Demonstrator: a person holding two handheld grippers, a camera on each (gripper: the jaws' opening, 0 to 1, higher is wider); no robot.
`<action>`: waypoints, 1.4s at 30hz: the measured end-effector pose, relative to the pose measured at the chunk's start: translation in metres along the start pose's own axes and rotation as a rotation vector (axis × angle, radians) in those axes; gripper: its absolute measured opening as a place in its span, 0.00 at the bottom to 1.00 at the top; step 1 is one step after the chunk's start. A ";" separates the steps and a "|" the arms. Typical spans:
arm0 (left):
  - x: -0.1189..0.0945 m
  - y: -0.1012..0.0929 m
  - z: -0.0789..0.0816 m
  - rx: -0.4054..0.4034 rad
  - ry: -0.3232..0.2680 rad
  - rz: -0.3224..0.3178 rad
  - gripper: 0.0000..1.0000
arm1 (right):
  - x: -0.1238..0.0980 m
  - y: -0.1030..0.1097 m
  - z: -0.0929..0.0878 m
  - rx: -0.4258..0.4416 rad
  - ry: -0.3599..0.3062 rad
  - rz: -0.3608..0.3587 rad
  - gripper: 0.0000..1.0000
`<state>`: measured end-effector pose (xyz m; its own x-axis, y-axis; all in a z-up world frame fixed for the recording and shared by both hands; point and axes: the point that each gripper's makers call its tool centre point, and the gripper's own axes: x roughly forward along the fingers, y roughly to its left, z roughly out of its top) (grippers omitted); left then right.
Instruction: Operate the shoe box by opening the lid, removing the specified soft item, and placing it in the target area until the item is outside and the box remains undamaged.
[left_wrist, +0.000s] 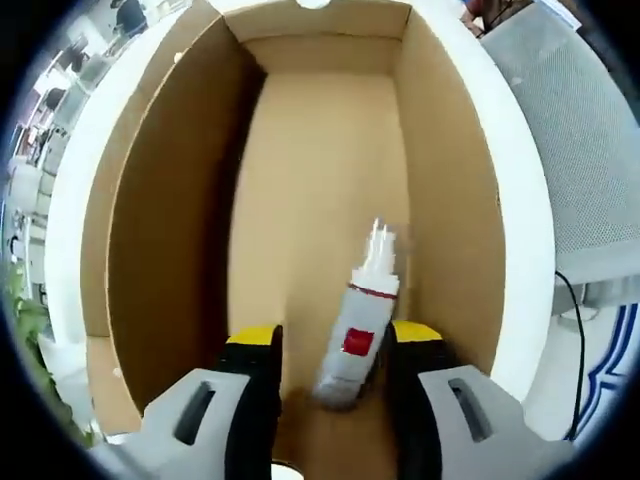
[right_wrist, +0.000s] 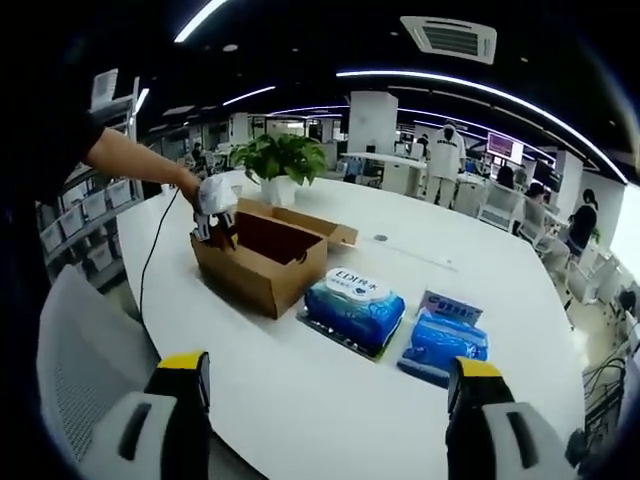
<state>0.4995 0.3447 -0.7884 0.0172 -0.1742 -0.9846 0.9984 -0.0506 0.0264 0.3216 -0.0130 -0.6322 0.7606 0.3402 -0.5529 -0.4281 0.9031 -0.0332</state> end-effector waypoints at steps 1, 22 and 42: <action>0.001 0.000 -0.001 0.002 0.003 0.004 0.36 | -0.001 0.000 0.000 0.003 -0.002 -0.002 0.99; 0.005 -0.003 -0.003 -0.008 -0.027 -0.002 0.22 | -0.002 -0.002 0.002 0.002 -0.006 -0.011 0.98; -0.013 0.001 0.000 0.031 -0.032 0.061 0.19 | -0.003 -0.001 0.009 0.008 -0.031 -0.002 0.98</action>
<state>0.5001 0.3473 -0.7757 0.0757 -0.2094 -0.9749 0.9933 -0.0696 0.0921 0.3237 -0.0123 -0.6234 0.7764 0.3460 -0.5267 -0.4223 0.9060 -0.0273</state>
